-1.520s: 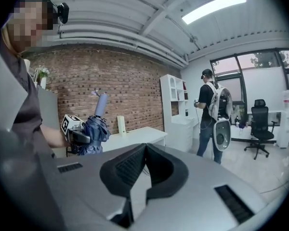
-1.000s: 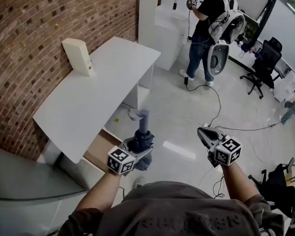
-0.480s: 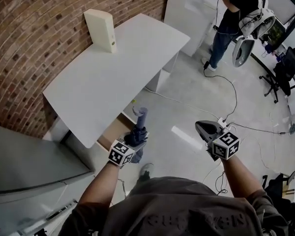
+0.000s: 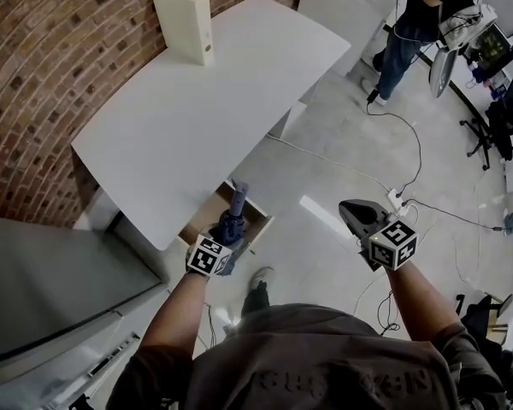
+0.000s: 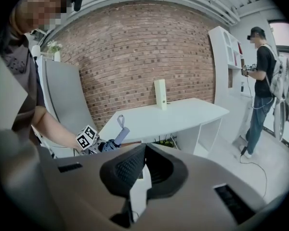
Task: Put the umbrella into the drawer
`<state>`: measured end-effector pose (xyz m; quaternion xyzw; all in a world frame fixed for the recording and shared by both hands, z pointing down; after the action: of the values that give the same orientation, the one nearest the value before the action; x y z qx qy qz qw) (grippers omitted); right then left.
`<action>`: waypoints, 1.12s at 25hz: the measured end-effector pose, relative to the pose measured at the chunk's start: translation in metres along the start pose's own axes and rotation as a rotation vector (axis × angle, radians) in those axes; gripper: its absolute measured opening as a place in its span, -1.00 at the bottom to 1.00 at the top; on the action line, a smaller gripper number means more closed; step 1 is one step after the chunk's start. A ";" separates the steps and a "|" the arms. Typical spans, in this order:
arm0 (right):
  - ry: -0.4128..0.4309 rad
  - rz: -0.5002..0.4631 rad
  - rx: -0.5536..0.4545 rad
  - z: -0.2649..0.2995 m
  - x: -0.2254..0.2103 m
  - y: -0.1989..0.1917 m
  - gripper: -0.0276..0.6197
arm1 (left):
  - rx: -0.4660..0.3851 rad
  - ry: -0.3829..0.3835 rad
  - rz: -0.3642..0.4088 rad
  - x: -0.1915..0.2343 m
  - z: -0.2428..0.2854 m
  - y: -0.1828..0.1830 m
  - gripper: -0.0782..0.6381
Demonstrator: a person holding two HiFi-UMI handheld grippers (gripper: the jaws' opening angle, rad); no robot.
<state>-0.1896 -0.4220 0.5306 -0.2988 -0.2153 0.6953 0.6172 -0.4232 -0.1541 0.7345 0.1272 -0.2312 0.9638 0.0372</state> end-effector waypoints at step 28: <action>-0.089 0.173 0.103 0.018 -0.001 -0.071 -0.94 | 0.332 -0.059 -0.441 0.090 0.133 -0.063 -0.05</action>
<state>-0.1500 -0.4110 0.5909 -0.2529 -0.1801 0.7686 0.5593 -0.4712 -0.1576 0.8999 0.2069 -0.0378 0.9531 0.2178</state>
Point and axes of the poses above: the fingertips, and each gripper's own axes: z forward along the fingers, x to its left, y out of its top, the point moved 9 cm from there along -z, backward along the fingers, and after that the axes turned 14 degrees about x, right-handed, at the moved point
